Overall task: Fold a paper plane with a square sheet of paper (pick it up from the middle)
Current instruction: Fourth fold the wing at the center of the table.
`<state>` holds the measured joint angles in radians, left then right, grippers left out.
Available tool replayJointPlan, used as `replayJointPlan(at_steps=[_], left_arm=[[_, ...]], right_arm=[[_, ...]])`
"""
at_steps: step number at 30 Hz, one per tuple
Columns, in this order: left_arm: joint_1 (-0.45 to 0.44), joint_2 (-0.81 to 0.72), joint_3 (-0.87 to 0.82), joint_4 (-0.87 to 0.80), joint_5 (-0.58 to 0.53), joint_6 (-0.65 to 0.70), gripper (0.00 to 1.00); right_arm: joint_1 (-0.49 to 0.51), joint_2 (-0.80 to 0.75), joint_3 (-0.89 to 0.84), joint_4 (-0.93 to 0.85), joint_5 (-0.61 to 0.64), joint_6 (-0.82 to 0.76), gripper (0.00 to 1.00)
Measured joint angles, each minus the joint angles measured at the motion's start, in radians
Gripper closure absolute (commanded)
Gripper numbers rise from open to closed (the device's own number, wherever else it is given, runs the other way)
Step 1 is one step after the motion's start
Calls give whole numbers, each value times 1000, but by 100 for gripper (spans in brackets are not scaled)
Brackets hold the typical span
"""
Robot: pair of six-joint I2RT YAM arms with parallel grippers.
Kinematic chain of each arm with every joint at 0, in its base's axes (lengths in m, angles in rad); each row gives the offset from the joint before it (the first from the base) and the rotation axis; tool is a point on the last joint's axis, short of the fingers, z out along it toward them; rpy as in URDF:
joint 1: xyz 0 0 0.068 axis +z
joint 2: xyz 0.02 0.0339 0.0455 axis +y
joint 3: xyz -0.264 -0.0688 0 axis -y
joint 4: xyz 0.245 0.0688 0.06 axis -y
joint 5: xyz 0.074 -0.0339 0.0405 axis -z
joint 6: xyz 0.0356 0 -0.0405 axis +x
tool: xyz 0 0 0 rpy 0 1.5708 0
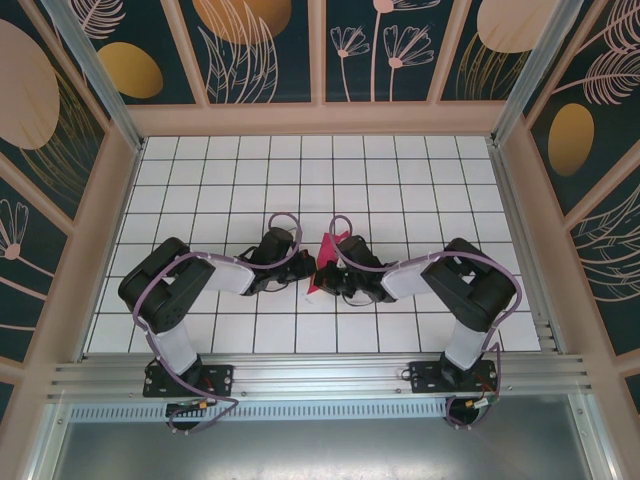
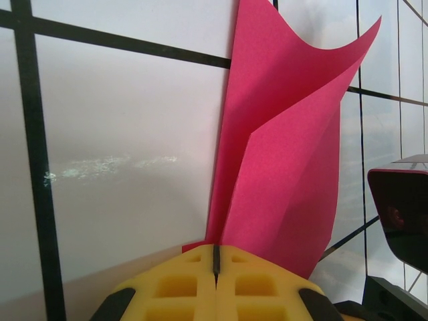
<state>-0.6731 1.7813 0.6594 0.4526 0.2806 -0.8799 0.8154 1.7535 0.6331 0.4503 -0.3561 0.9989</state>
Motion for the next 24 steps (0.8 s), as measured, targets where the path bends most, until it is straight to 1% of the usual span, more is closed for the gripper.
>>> replayJointPlan(at_steps=[4, 12, 17, 24], left_arm=[[0, 1, 0, 4, 0, 0, 100], [0, 6, -2, 16, 6, 0, 100], [0, 6, -2, 18, 8, 0, 100], [0, 8, -2, 20, 9, 0, 100]], right_arm=[[2, -10, -4, -1, 10, 2, 93], [25, -85, -23, -5, 19, 2, 92], [37, -77, -23, -5, 19, 3, 93], [42, -12, -22, 23, 16, 6, 93]])
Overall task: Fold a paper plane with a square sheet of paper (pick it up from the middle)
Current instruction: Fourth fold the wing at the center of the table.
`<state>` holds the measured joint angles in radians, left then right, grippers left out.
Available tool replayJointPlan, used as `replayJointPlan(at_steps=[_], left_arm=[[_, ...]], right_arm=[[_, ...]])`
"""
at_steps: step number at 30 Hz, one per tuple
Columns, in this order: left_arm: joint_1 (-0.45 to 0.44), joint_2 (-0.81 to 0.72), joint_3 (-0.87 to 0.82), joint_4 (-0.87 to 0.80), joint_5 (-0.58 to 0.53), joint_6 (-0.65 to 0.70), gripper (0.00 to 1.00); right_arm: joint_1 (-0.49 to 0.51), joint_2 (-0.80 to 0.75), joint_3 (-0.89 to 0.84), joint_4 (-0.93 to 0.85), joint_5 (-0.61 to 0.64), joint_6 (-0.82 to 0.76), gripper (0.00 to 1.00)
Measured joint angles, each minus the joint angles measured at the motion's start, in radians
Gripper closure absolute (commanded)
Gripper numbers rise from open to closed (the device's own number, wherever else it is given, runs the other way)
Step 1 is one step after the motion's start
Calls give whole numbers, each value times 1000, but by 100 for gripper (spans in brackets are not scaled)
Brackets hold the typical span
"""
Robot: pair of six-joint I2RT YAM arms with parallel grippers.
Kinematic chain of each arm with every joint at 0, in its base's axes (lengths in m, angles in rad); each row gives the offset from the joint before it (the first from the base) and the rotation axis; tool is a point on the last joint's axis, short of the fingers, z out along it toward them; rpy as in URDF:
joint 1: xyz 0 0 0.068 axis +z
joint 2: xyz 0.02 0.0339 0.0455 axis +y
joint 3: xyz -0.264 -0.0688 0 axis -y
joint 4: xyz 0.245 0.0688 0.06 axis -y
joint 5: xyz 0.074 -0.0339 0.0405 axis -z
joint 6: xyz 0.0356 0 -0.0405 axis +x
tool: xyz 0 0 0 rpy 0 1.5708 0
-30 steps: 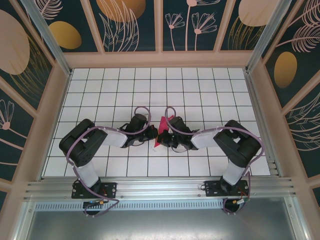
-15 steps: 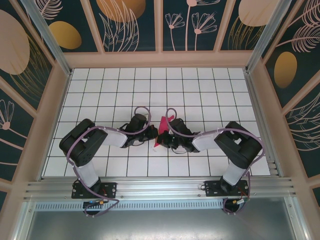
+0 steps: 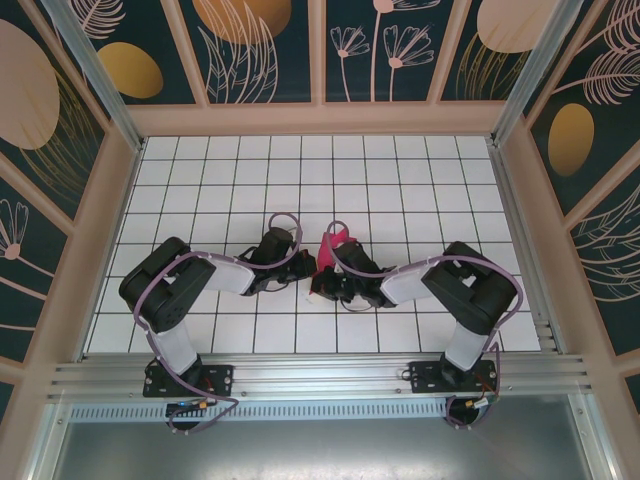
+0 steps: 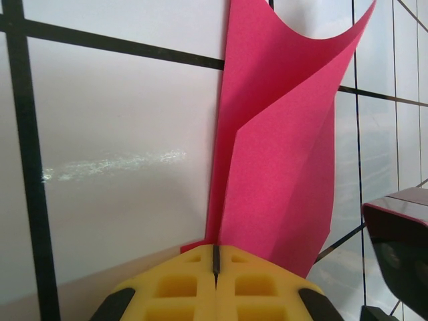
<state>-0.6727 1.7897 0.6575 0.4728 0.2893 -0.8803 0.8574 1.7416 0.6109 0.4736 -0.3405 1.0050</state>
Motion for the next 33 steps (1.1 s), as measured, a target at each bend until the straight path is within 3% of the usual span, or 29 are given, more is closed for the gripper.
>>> replayJointPlan(at_steps=[28, 33], left_arm=[[7, 16, -3, 28, 25, -3, 100], [7, 16, -3, 28, 24, -3, 100]], right_arm=[[27, 22, 56, -57, 7, -7, 93], [-1, -84, 56, -158, 37, -61, 92]])
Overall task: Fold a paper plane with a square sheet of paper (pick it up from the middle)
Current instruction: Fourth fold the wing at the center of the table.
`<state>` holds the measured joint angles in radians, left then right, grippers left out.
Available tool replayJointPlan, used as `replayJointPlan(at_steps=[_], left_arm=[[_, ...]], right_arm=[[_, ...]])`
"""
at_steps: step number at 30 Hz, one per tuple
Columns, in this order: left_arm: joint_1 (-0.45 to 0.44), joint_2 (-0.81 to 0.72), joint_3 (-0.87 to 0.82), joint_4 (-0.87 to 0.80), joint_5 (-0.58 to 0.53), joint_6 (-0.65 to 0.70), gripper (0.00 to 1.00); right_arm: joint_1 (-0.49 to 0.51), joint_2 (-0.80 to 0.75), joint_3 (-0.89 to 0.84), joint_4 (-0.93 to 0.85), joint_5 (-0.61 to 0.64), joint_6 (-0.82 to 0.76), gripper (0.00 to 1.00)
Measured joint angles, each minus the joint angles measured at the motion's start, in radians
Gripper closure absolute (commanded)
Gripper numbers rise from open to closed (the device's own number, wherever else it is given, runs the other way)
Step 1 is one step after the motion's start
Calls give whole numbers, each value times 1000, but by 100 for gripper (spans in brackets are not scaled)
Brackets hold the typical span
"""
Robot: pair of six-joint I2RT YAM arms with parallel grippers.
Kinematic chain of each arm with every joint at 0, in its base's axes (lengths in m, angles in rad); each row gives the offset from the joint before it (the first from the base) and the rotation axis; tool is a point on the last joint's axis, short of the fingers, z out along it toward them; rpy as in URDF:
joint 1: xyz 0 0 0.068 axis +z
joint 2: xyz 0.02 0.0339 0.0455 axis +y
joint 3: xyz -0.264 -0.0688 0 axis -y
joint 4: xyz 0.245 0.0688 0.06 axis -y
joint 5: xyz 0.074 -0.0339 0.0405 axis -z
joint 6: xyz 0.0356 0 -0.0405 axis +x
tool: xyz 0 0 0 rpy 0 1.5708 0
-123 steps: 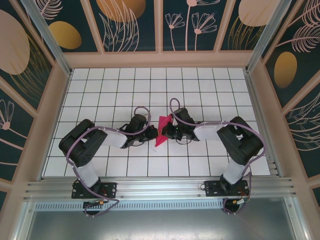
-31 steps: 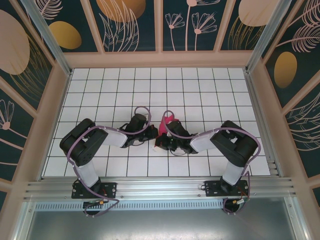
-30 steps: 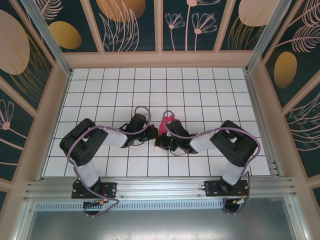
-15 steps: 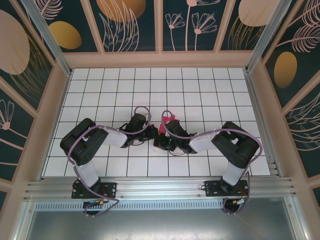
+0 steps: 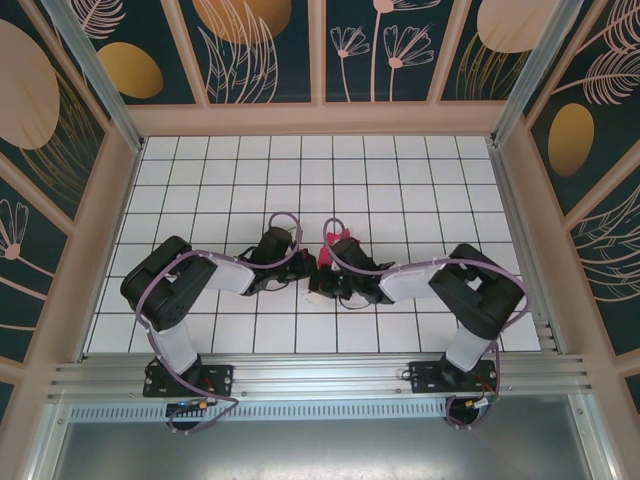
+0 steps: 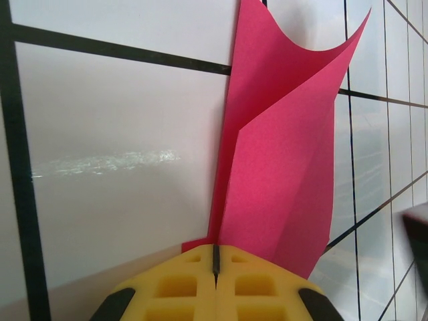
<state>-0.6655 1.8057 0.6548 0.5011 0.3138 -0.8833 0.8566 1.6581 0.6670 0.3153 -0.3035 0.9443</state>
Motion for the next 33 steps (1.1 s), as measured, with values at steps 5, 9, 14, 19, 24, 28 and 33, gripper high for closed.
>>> replayJointPlan(at_steps=[5, 9, 14, 19, 24, 28, 33], left_arm=[[0, 0, 1, -1, -2, 1, 100], [0, 0, 10, -19, -2, 4, 100], [0, 1, 23, -43, -2, 12, 100], [0, 4, 32, -59, 0, 17, 100], [0, 8, 42, -70, 2, 23, 100], [0, 10, 47, -79, 2, 26, 100], [0, 10, 47, -79, 1, 27, 100]], right_arm=[[-147, -140, 0, -36, 19, -47, 92], [-244, -118, 3, -34, 12, -68, 92], [-246, 0, 63, -34, -27, -84, 93], [-246, 81, 94, -27, -45, -95, 93], [-249, 143, 101, -15, -56, -99, 93], [-252, 152, 111, -18, -57, -106, 93], [-253, 150, 114, -21, -71, -121, 92]])
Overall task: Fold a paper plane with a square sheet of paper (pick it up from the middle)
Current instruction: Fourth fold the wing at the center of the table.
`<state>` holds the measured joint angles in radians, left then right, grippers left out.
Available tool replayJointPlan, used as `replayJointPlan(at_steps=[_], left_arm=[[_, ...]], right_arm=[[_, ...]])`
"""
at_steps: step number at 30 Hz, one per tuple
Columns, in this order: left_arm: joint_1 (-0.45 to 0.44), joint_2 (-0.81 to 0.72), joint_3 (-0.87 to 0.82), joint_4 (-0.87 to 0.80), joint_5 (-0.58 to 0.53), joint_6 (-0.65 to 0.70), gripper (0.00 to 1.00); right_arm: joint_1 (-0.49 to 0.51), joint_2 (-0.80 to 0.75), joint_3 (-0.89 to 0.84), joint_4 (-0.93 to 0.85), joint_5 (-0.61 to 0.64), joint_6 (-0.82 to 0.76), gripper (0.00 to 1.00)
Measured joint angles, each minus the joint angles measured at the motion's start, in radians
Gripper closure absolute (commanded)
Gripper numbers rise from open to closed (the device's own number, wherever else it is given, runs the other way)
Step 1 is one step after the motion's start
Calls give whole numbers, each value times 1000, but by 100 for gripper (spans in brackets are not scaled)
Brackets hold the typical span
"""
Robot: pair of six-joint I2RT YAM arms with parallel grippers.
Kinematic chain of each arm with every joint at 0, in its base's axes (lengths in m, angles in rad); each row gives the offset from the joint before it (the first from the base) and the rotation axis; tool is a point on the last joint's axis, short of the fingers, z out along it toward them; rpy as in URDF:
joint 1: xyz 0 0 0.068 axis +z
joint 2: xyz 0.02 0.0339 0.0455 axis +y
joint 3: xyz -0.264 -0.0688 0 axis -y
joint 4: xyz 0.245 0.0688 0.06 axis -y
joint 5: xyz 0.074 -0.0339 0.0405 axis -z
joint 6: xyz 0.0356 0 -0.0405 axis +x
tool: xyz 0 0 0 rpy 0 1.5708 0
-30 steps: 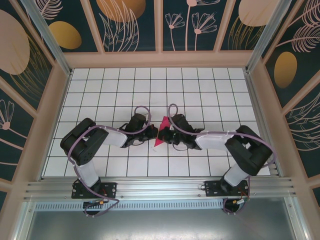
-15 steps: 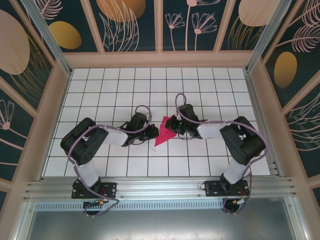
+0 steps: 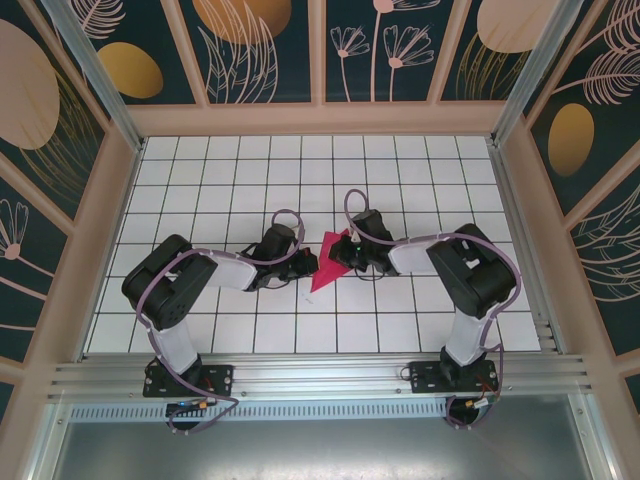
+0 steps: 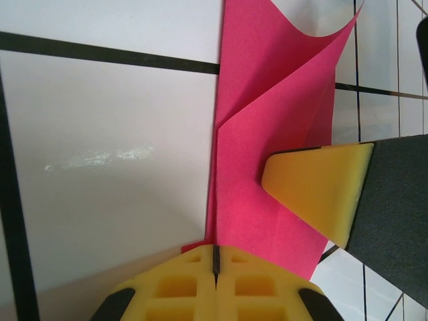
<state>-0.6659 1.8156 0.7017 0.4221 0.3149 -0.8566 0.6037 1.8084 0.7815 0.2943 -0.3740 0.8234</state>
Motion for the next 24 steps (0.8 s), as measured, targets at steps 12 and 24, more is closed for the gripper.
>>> replayJointPlan(at_steps=[12, 24], left_arm=[[0, 2, 12, -19, 0, 1, 100], [0, 5, 15, -21, 3, 17, 100]], right_arm=[[69, -58, 19, -63, -13, -14, 93], [65, 1, 19, -60, -11, -6, 93]])
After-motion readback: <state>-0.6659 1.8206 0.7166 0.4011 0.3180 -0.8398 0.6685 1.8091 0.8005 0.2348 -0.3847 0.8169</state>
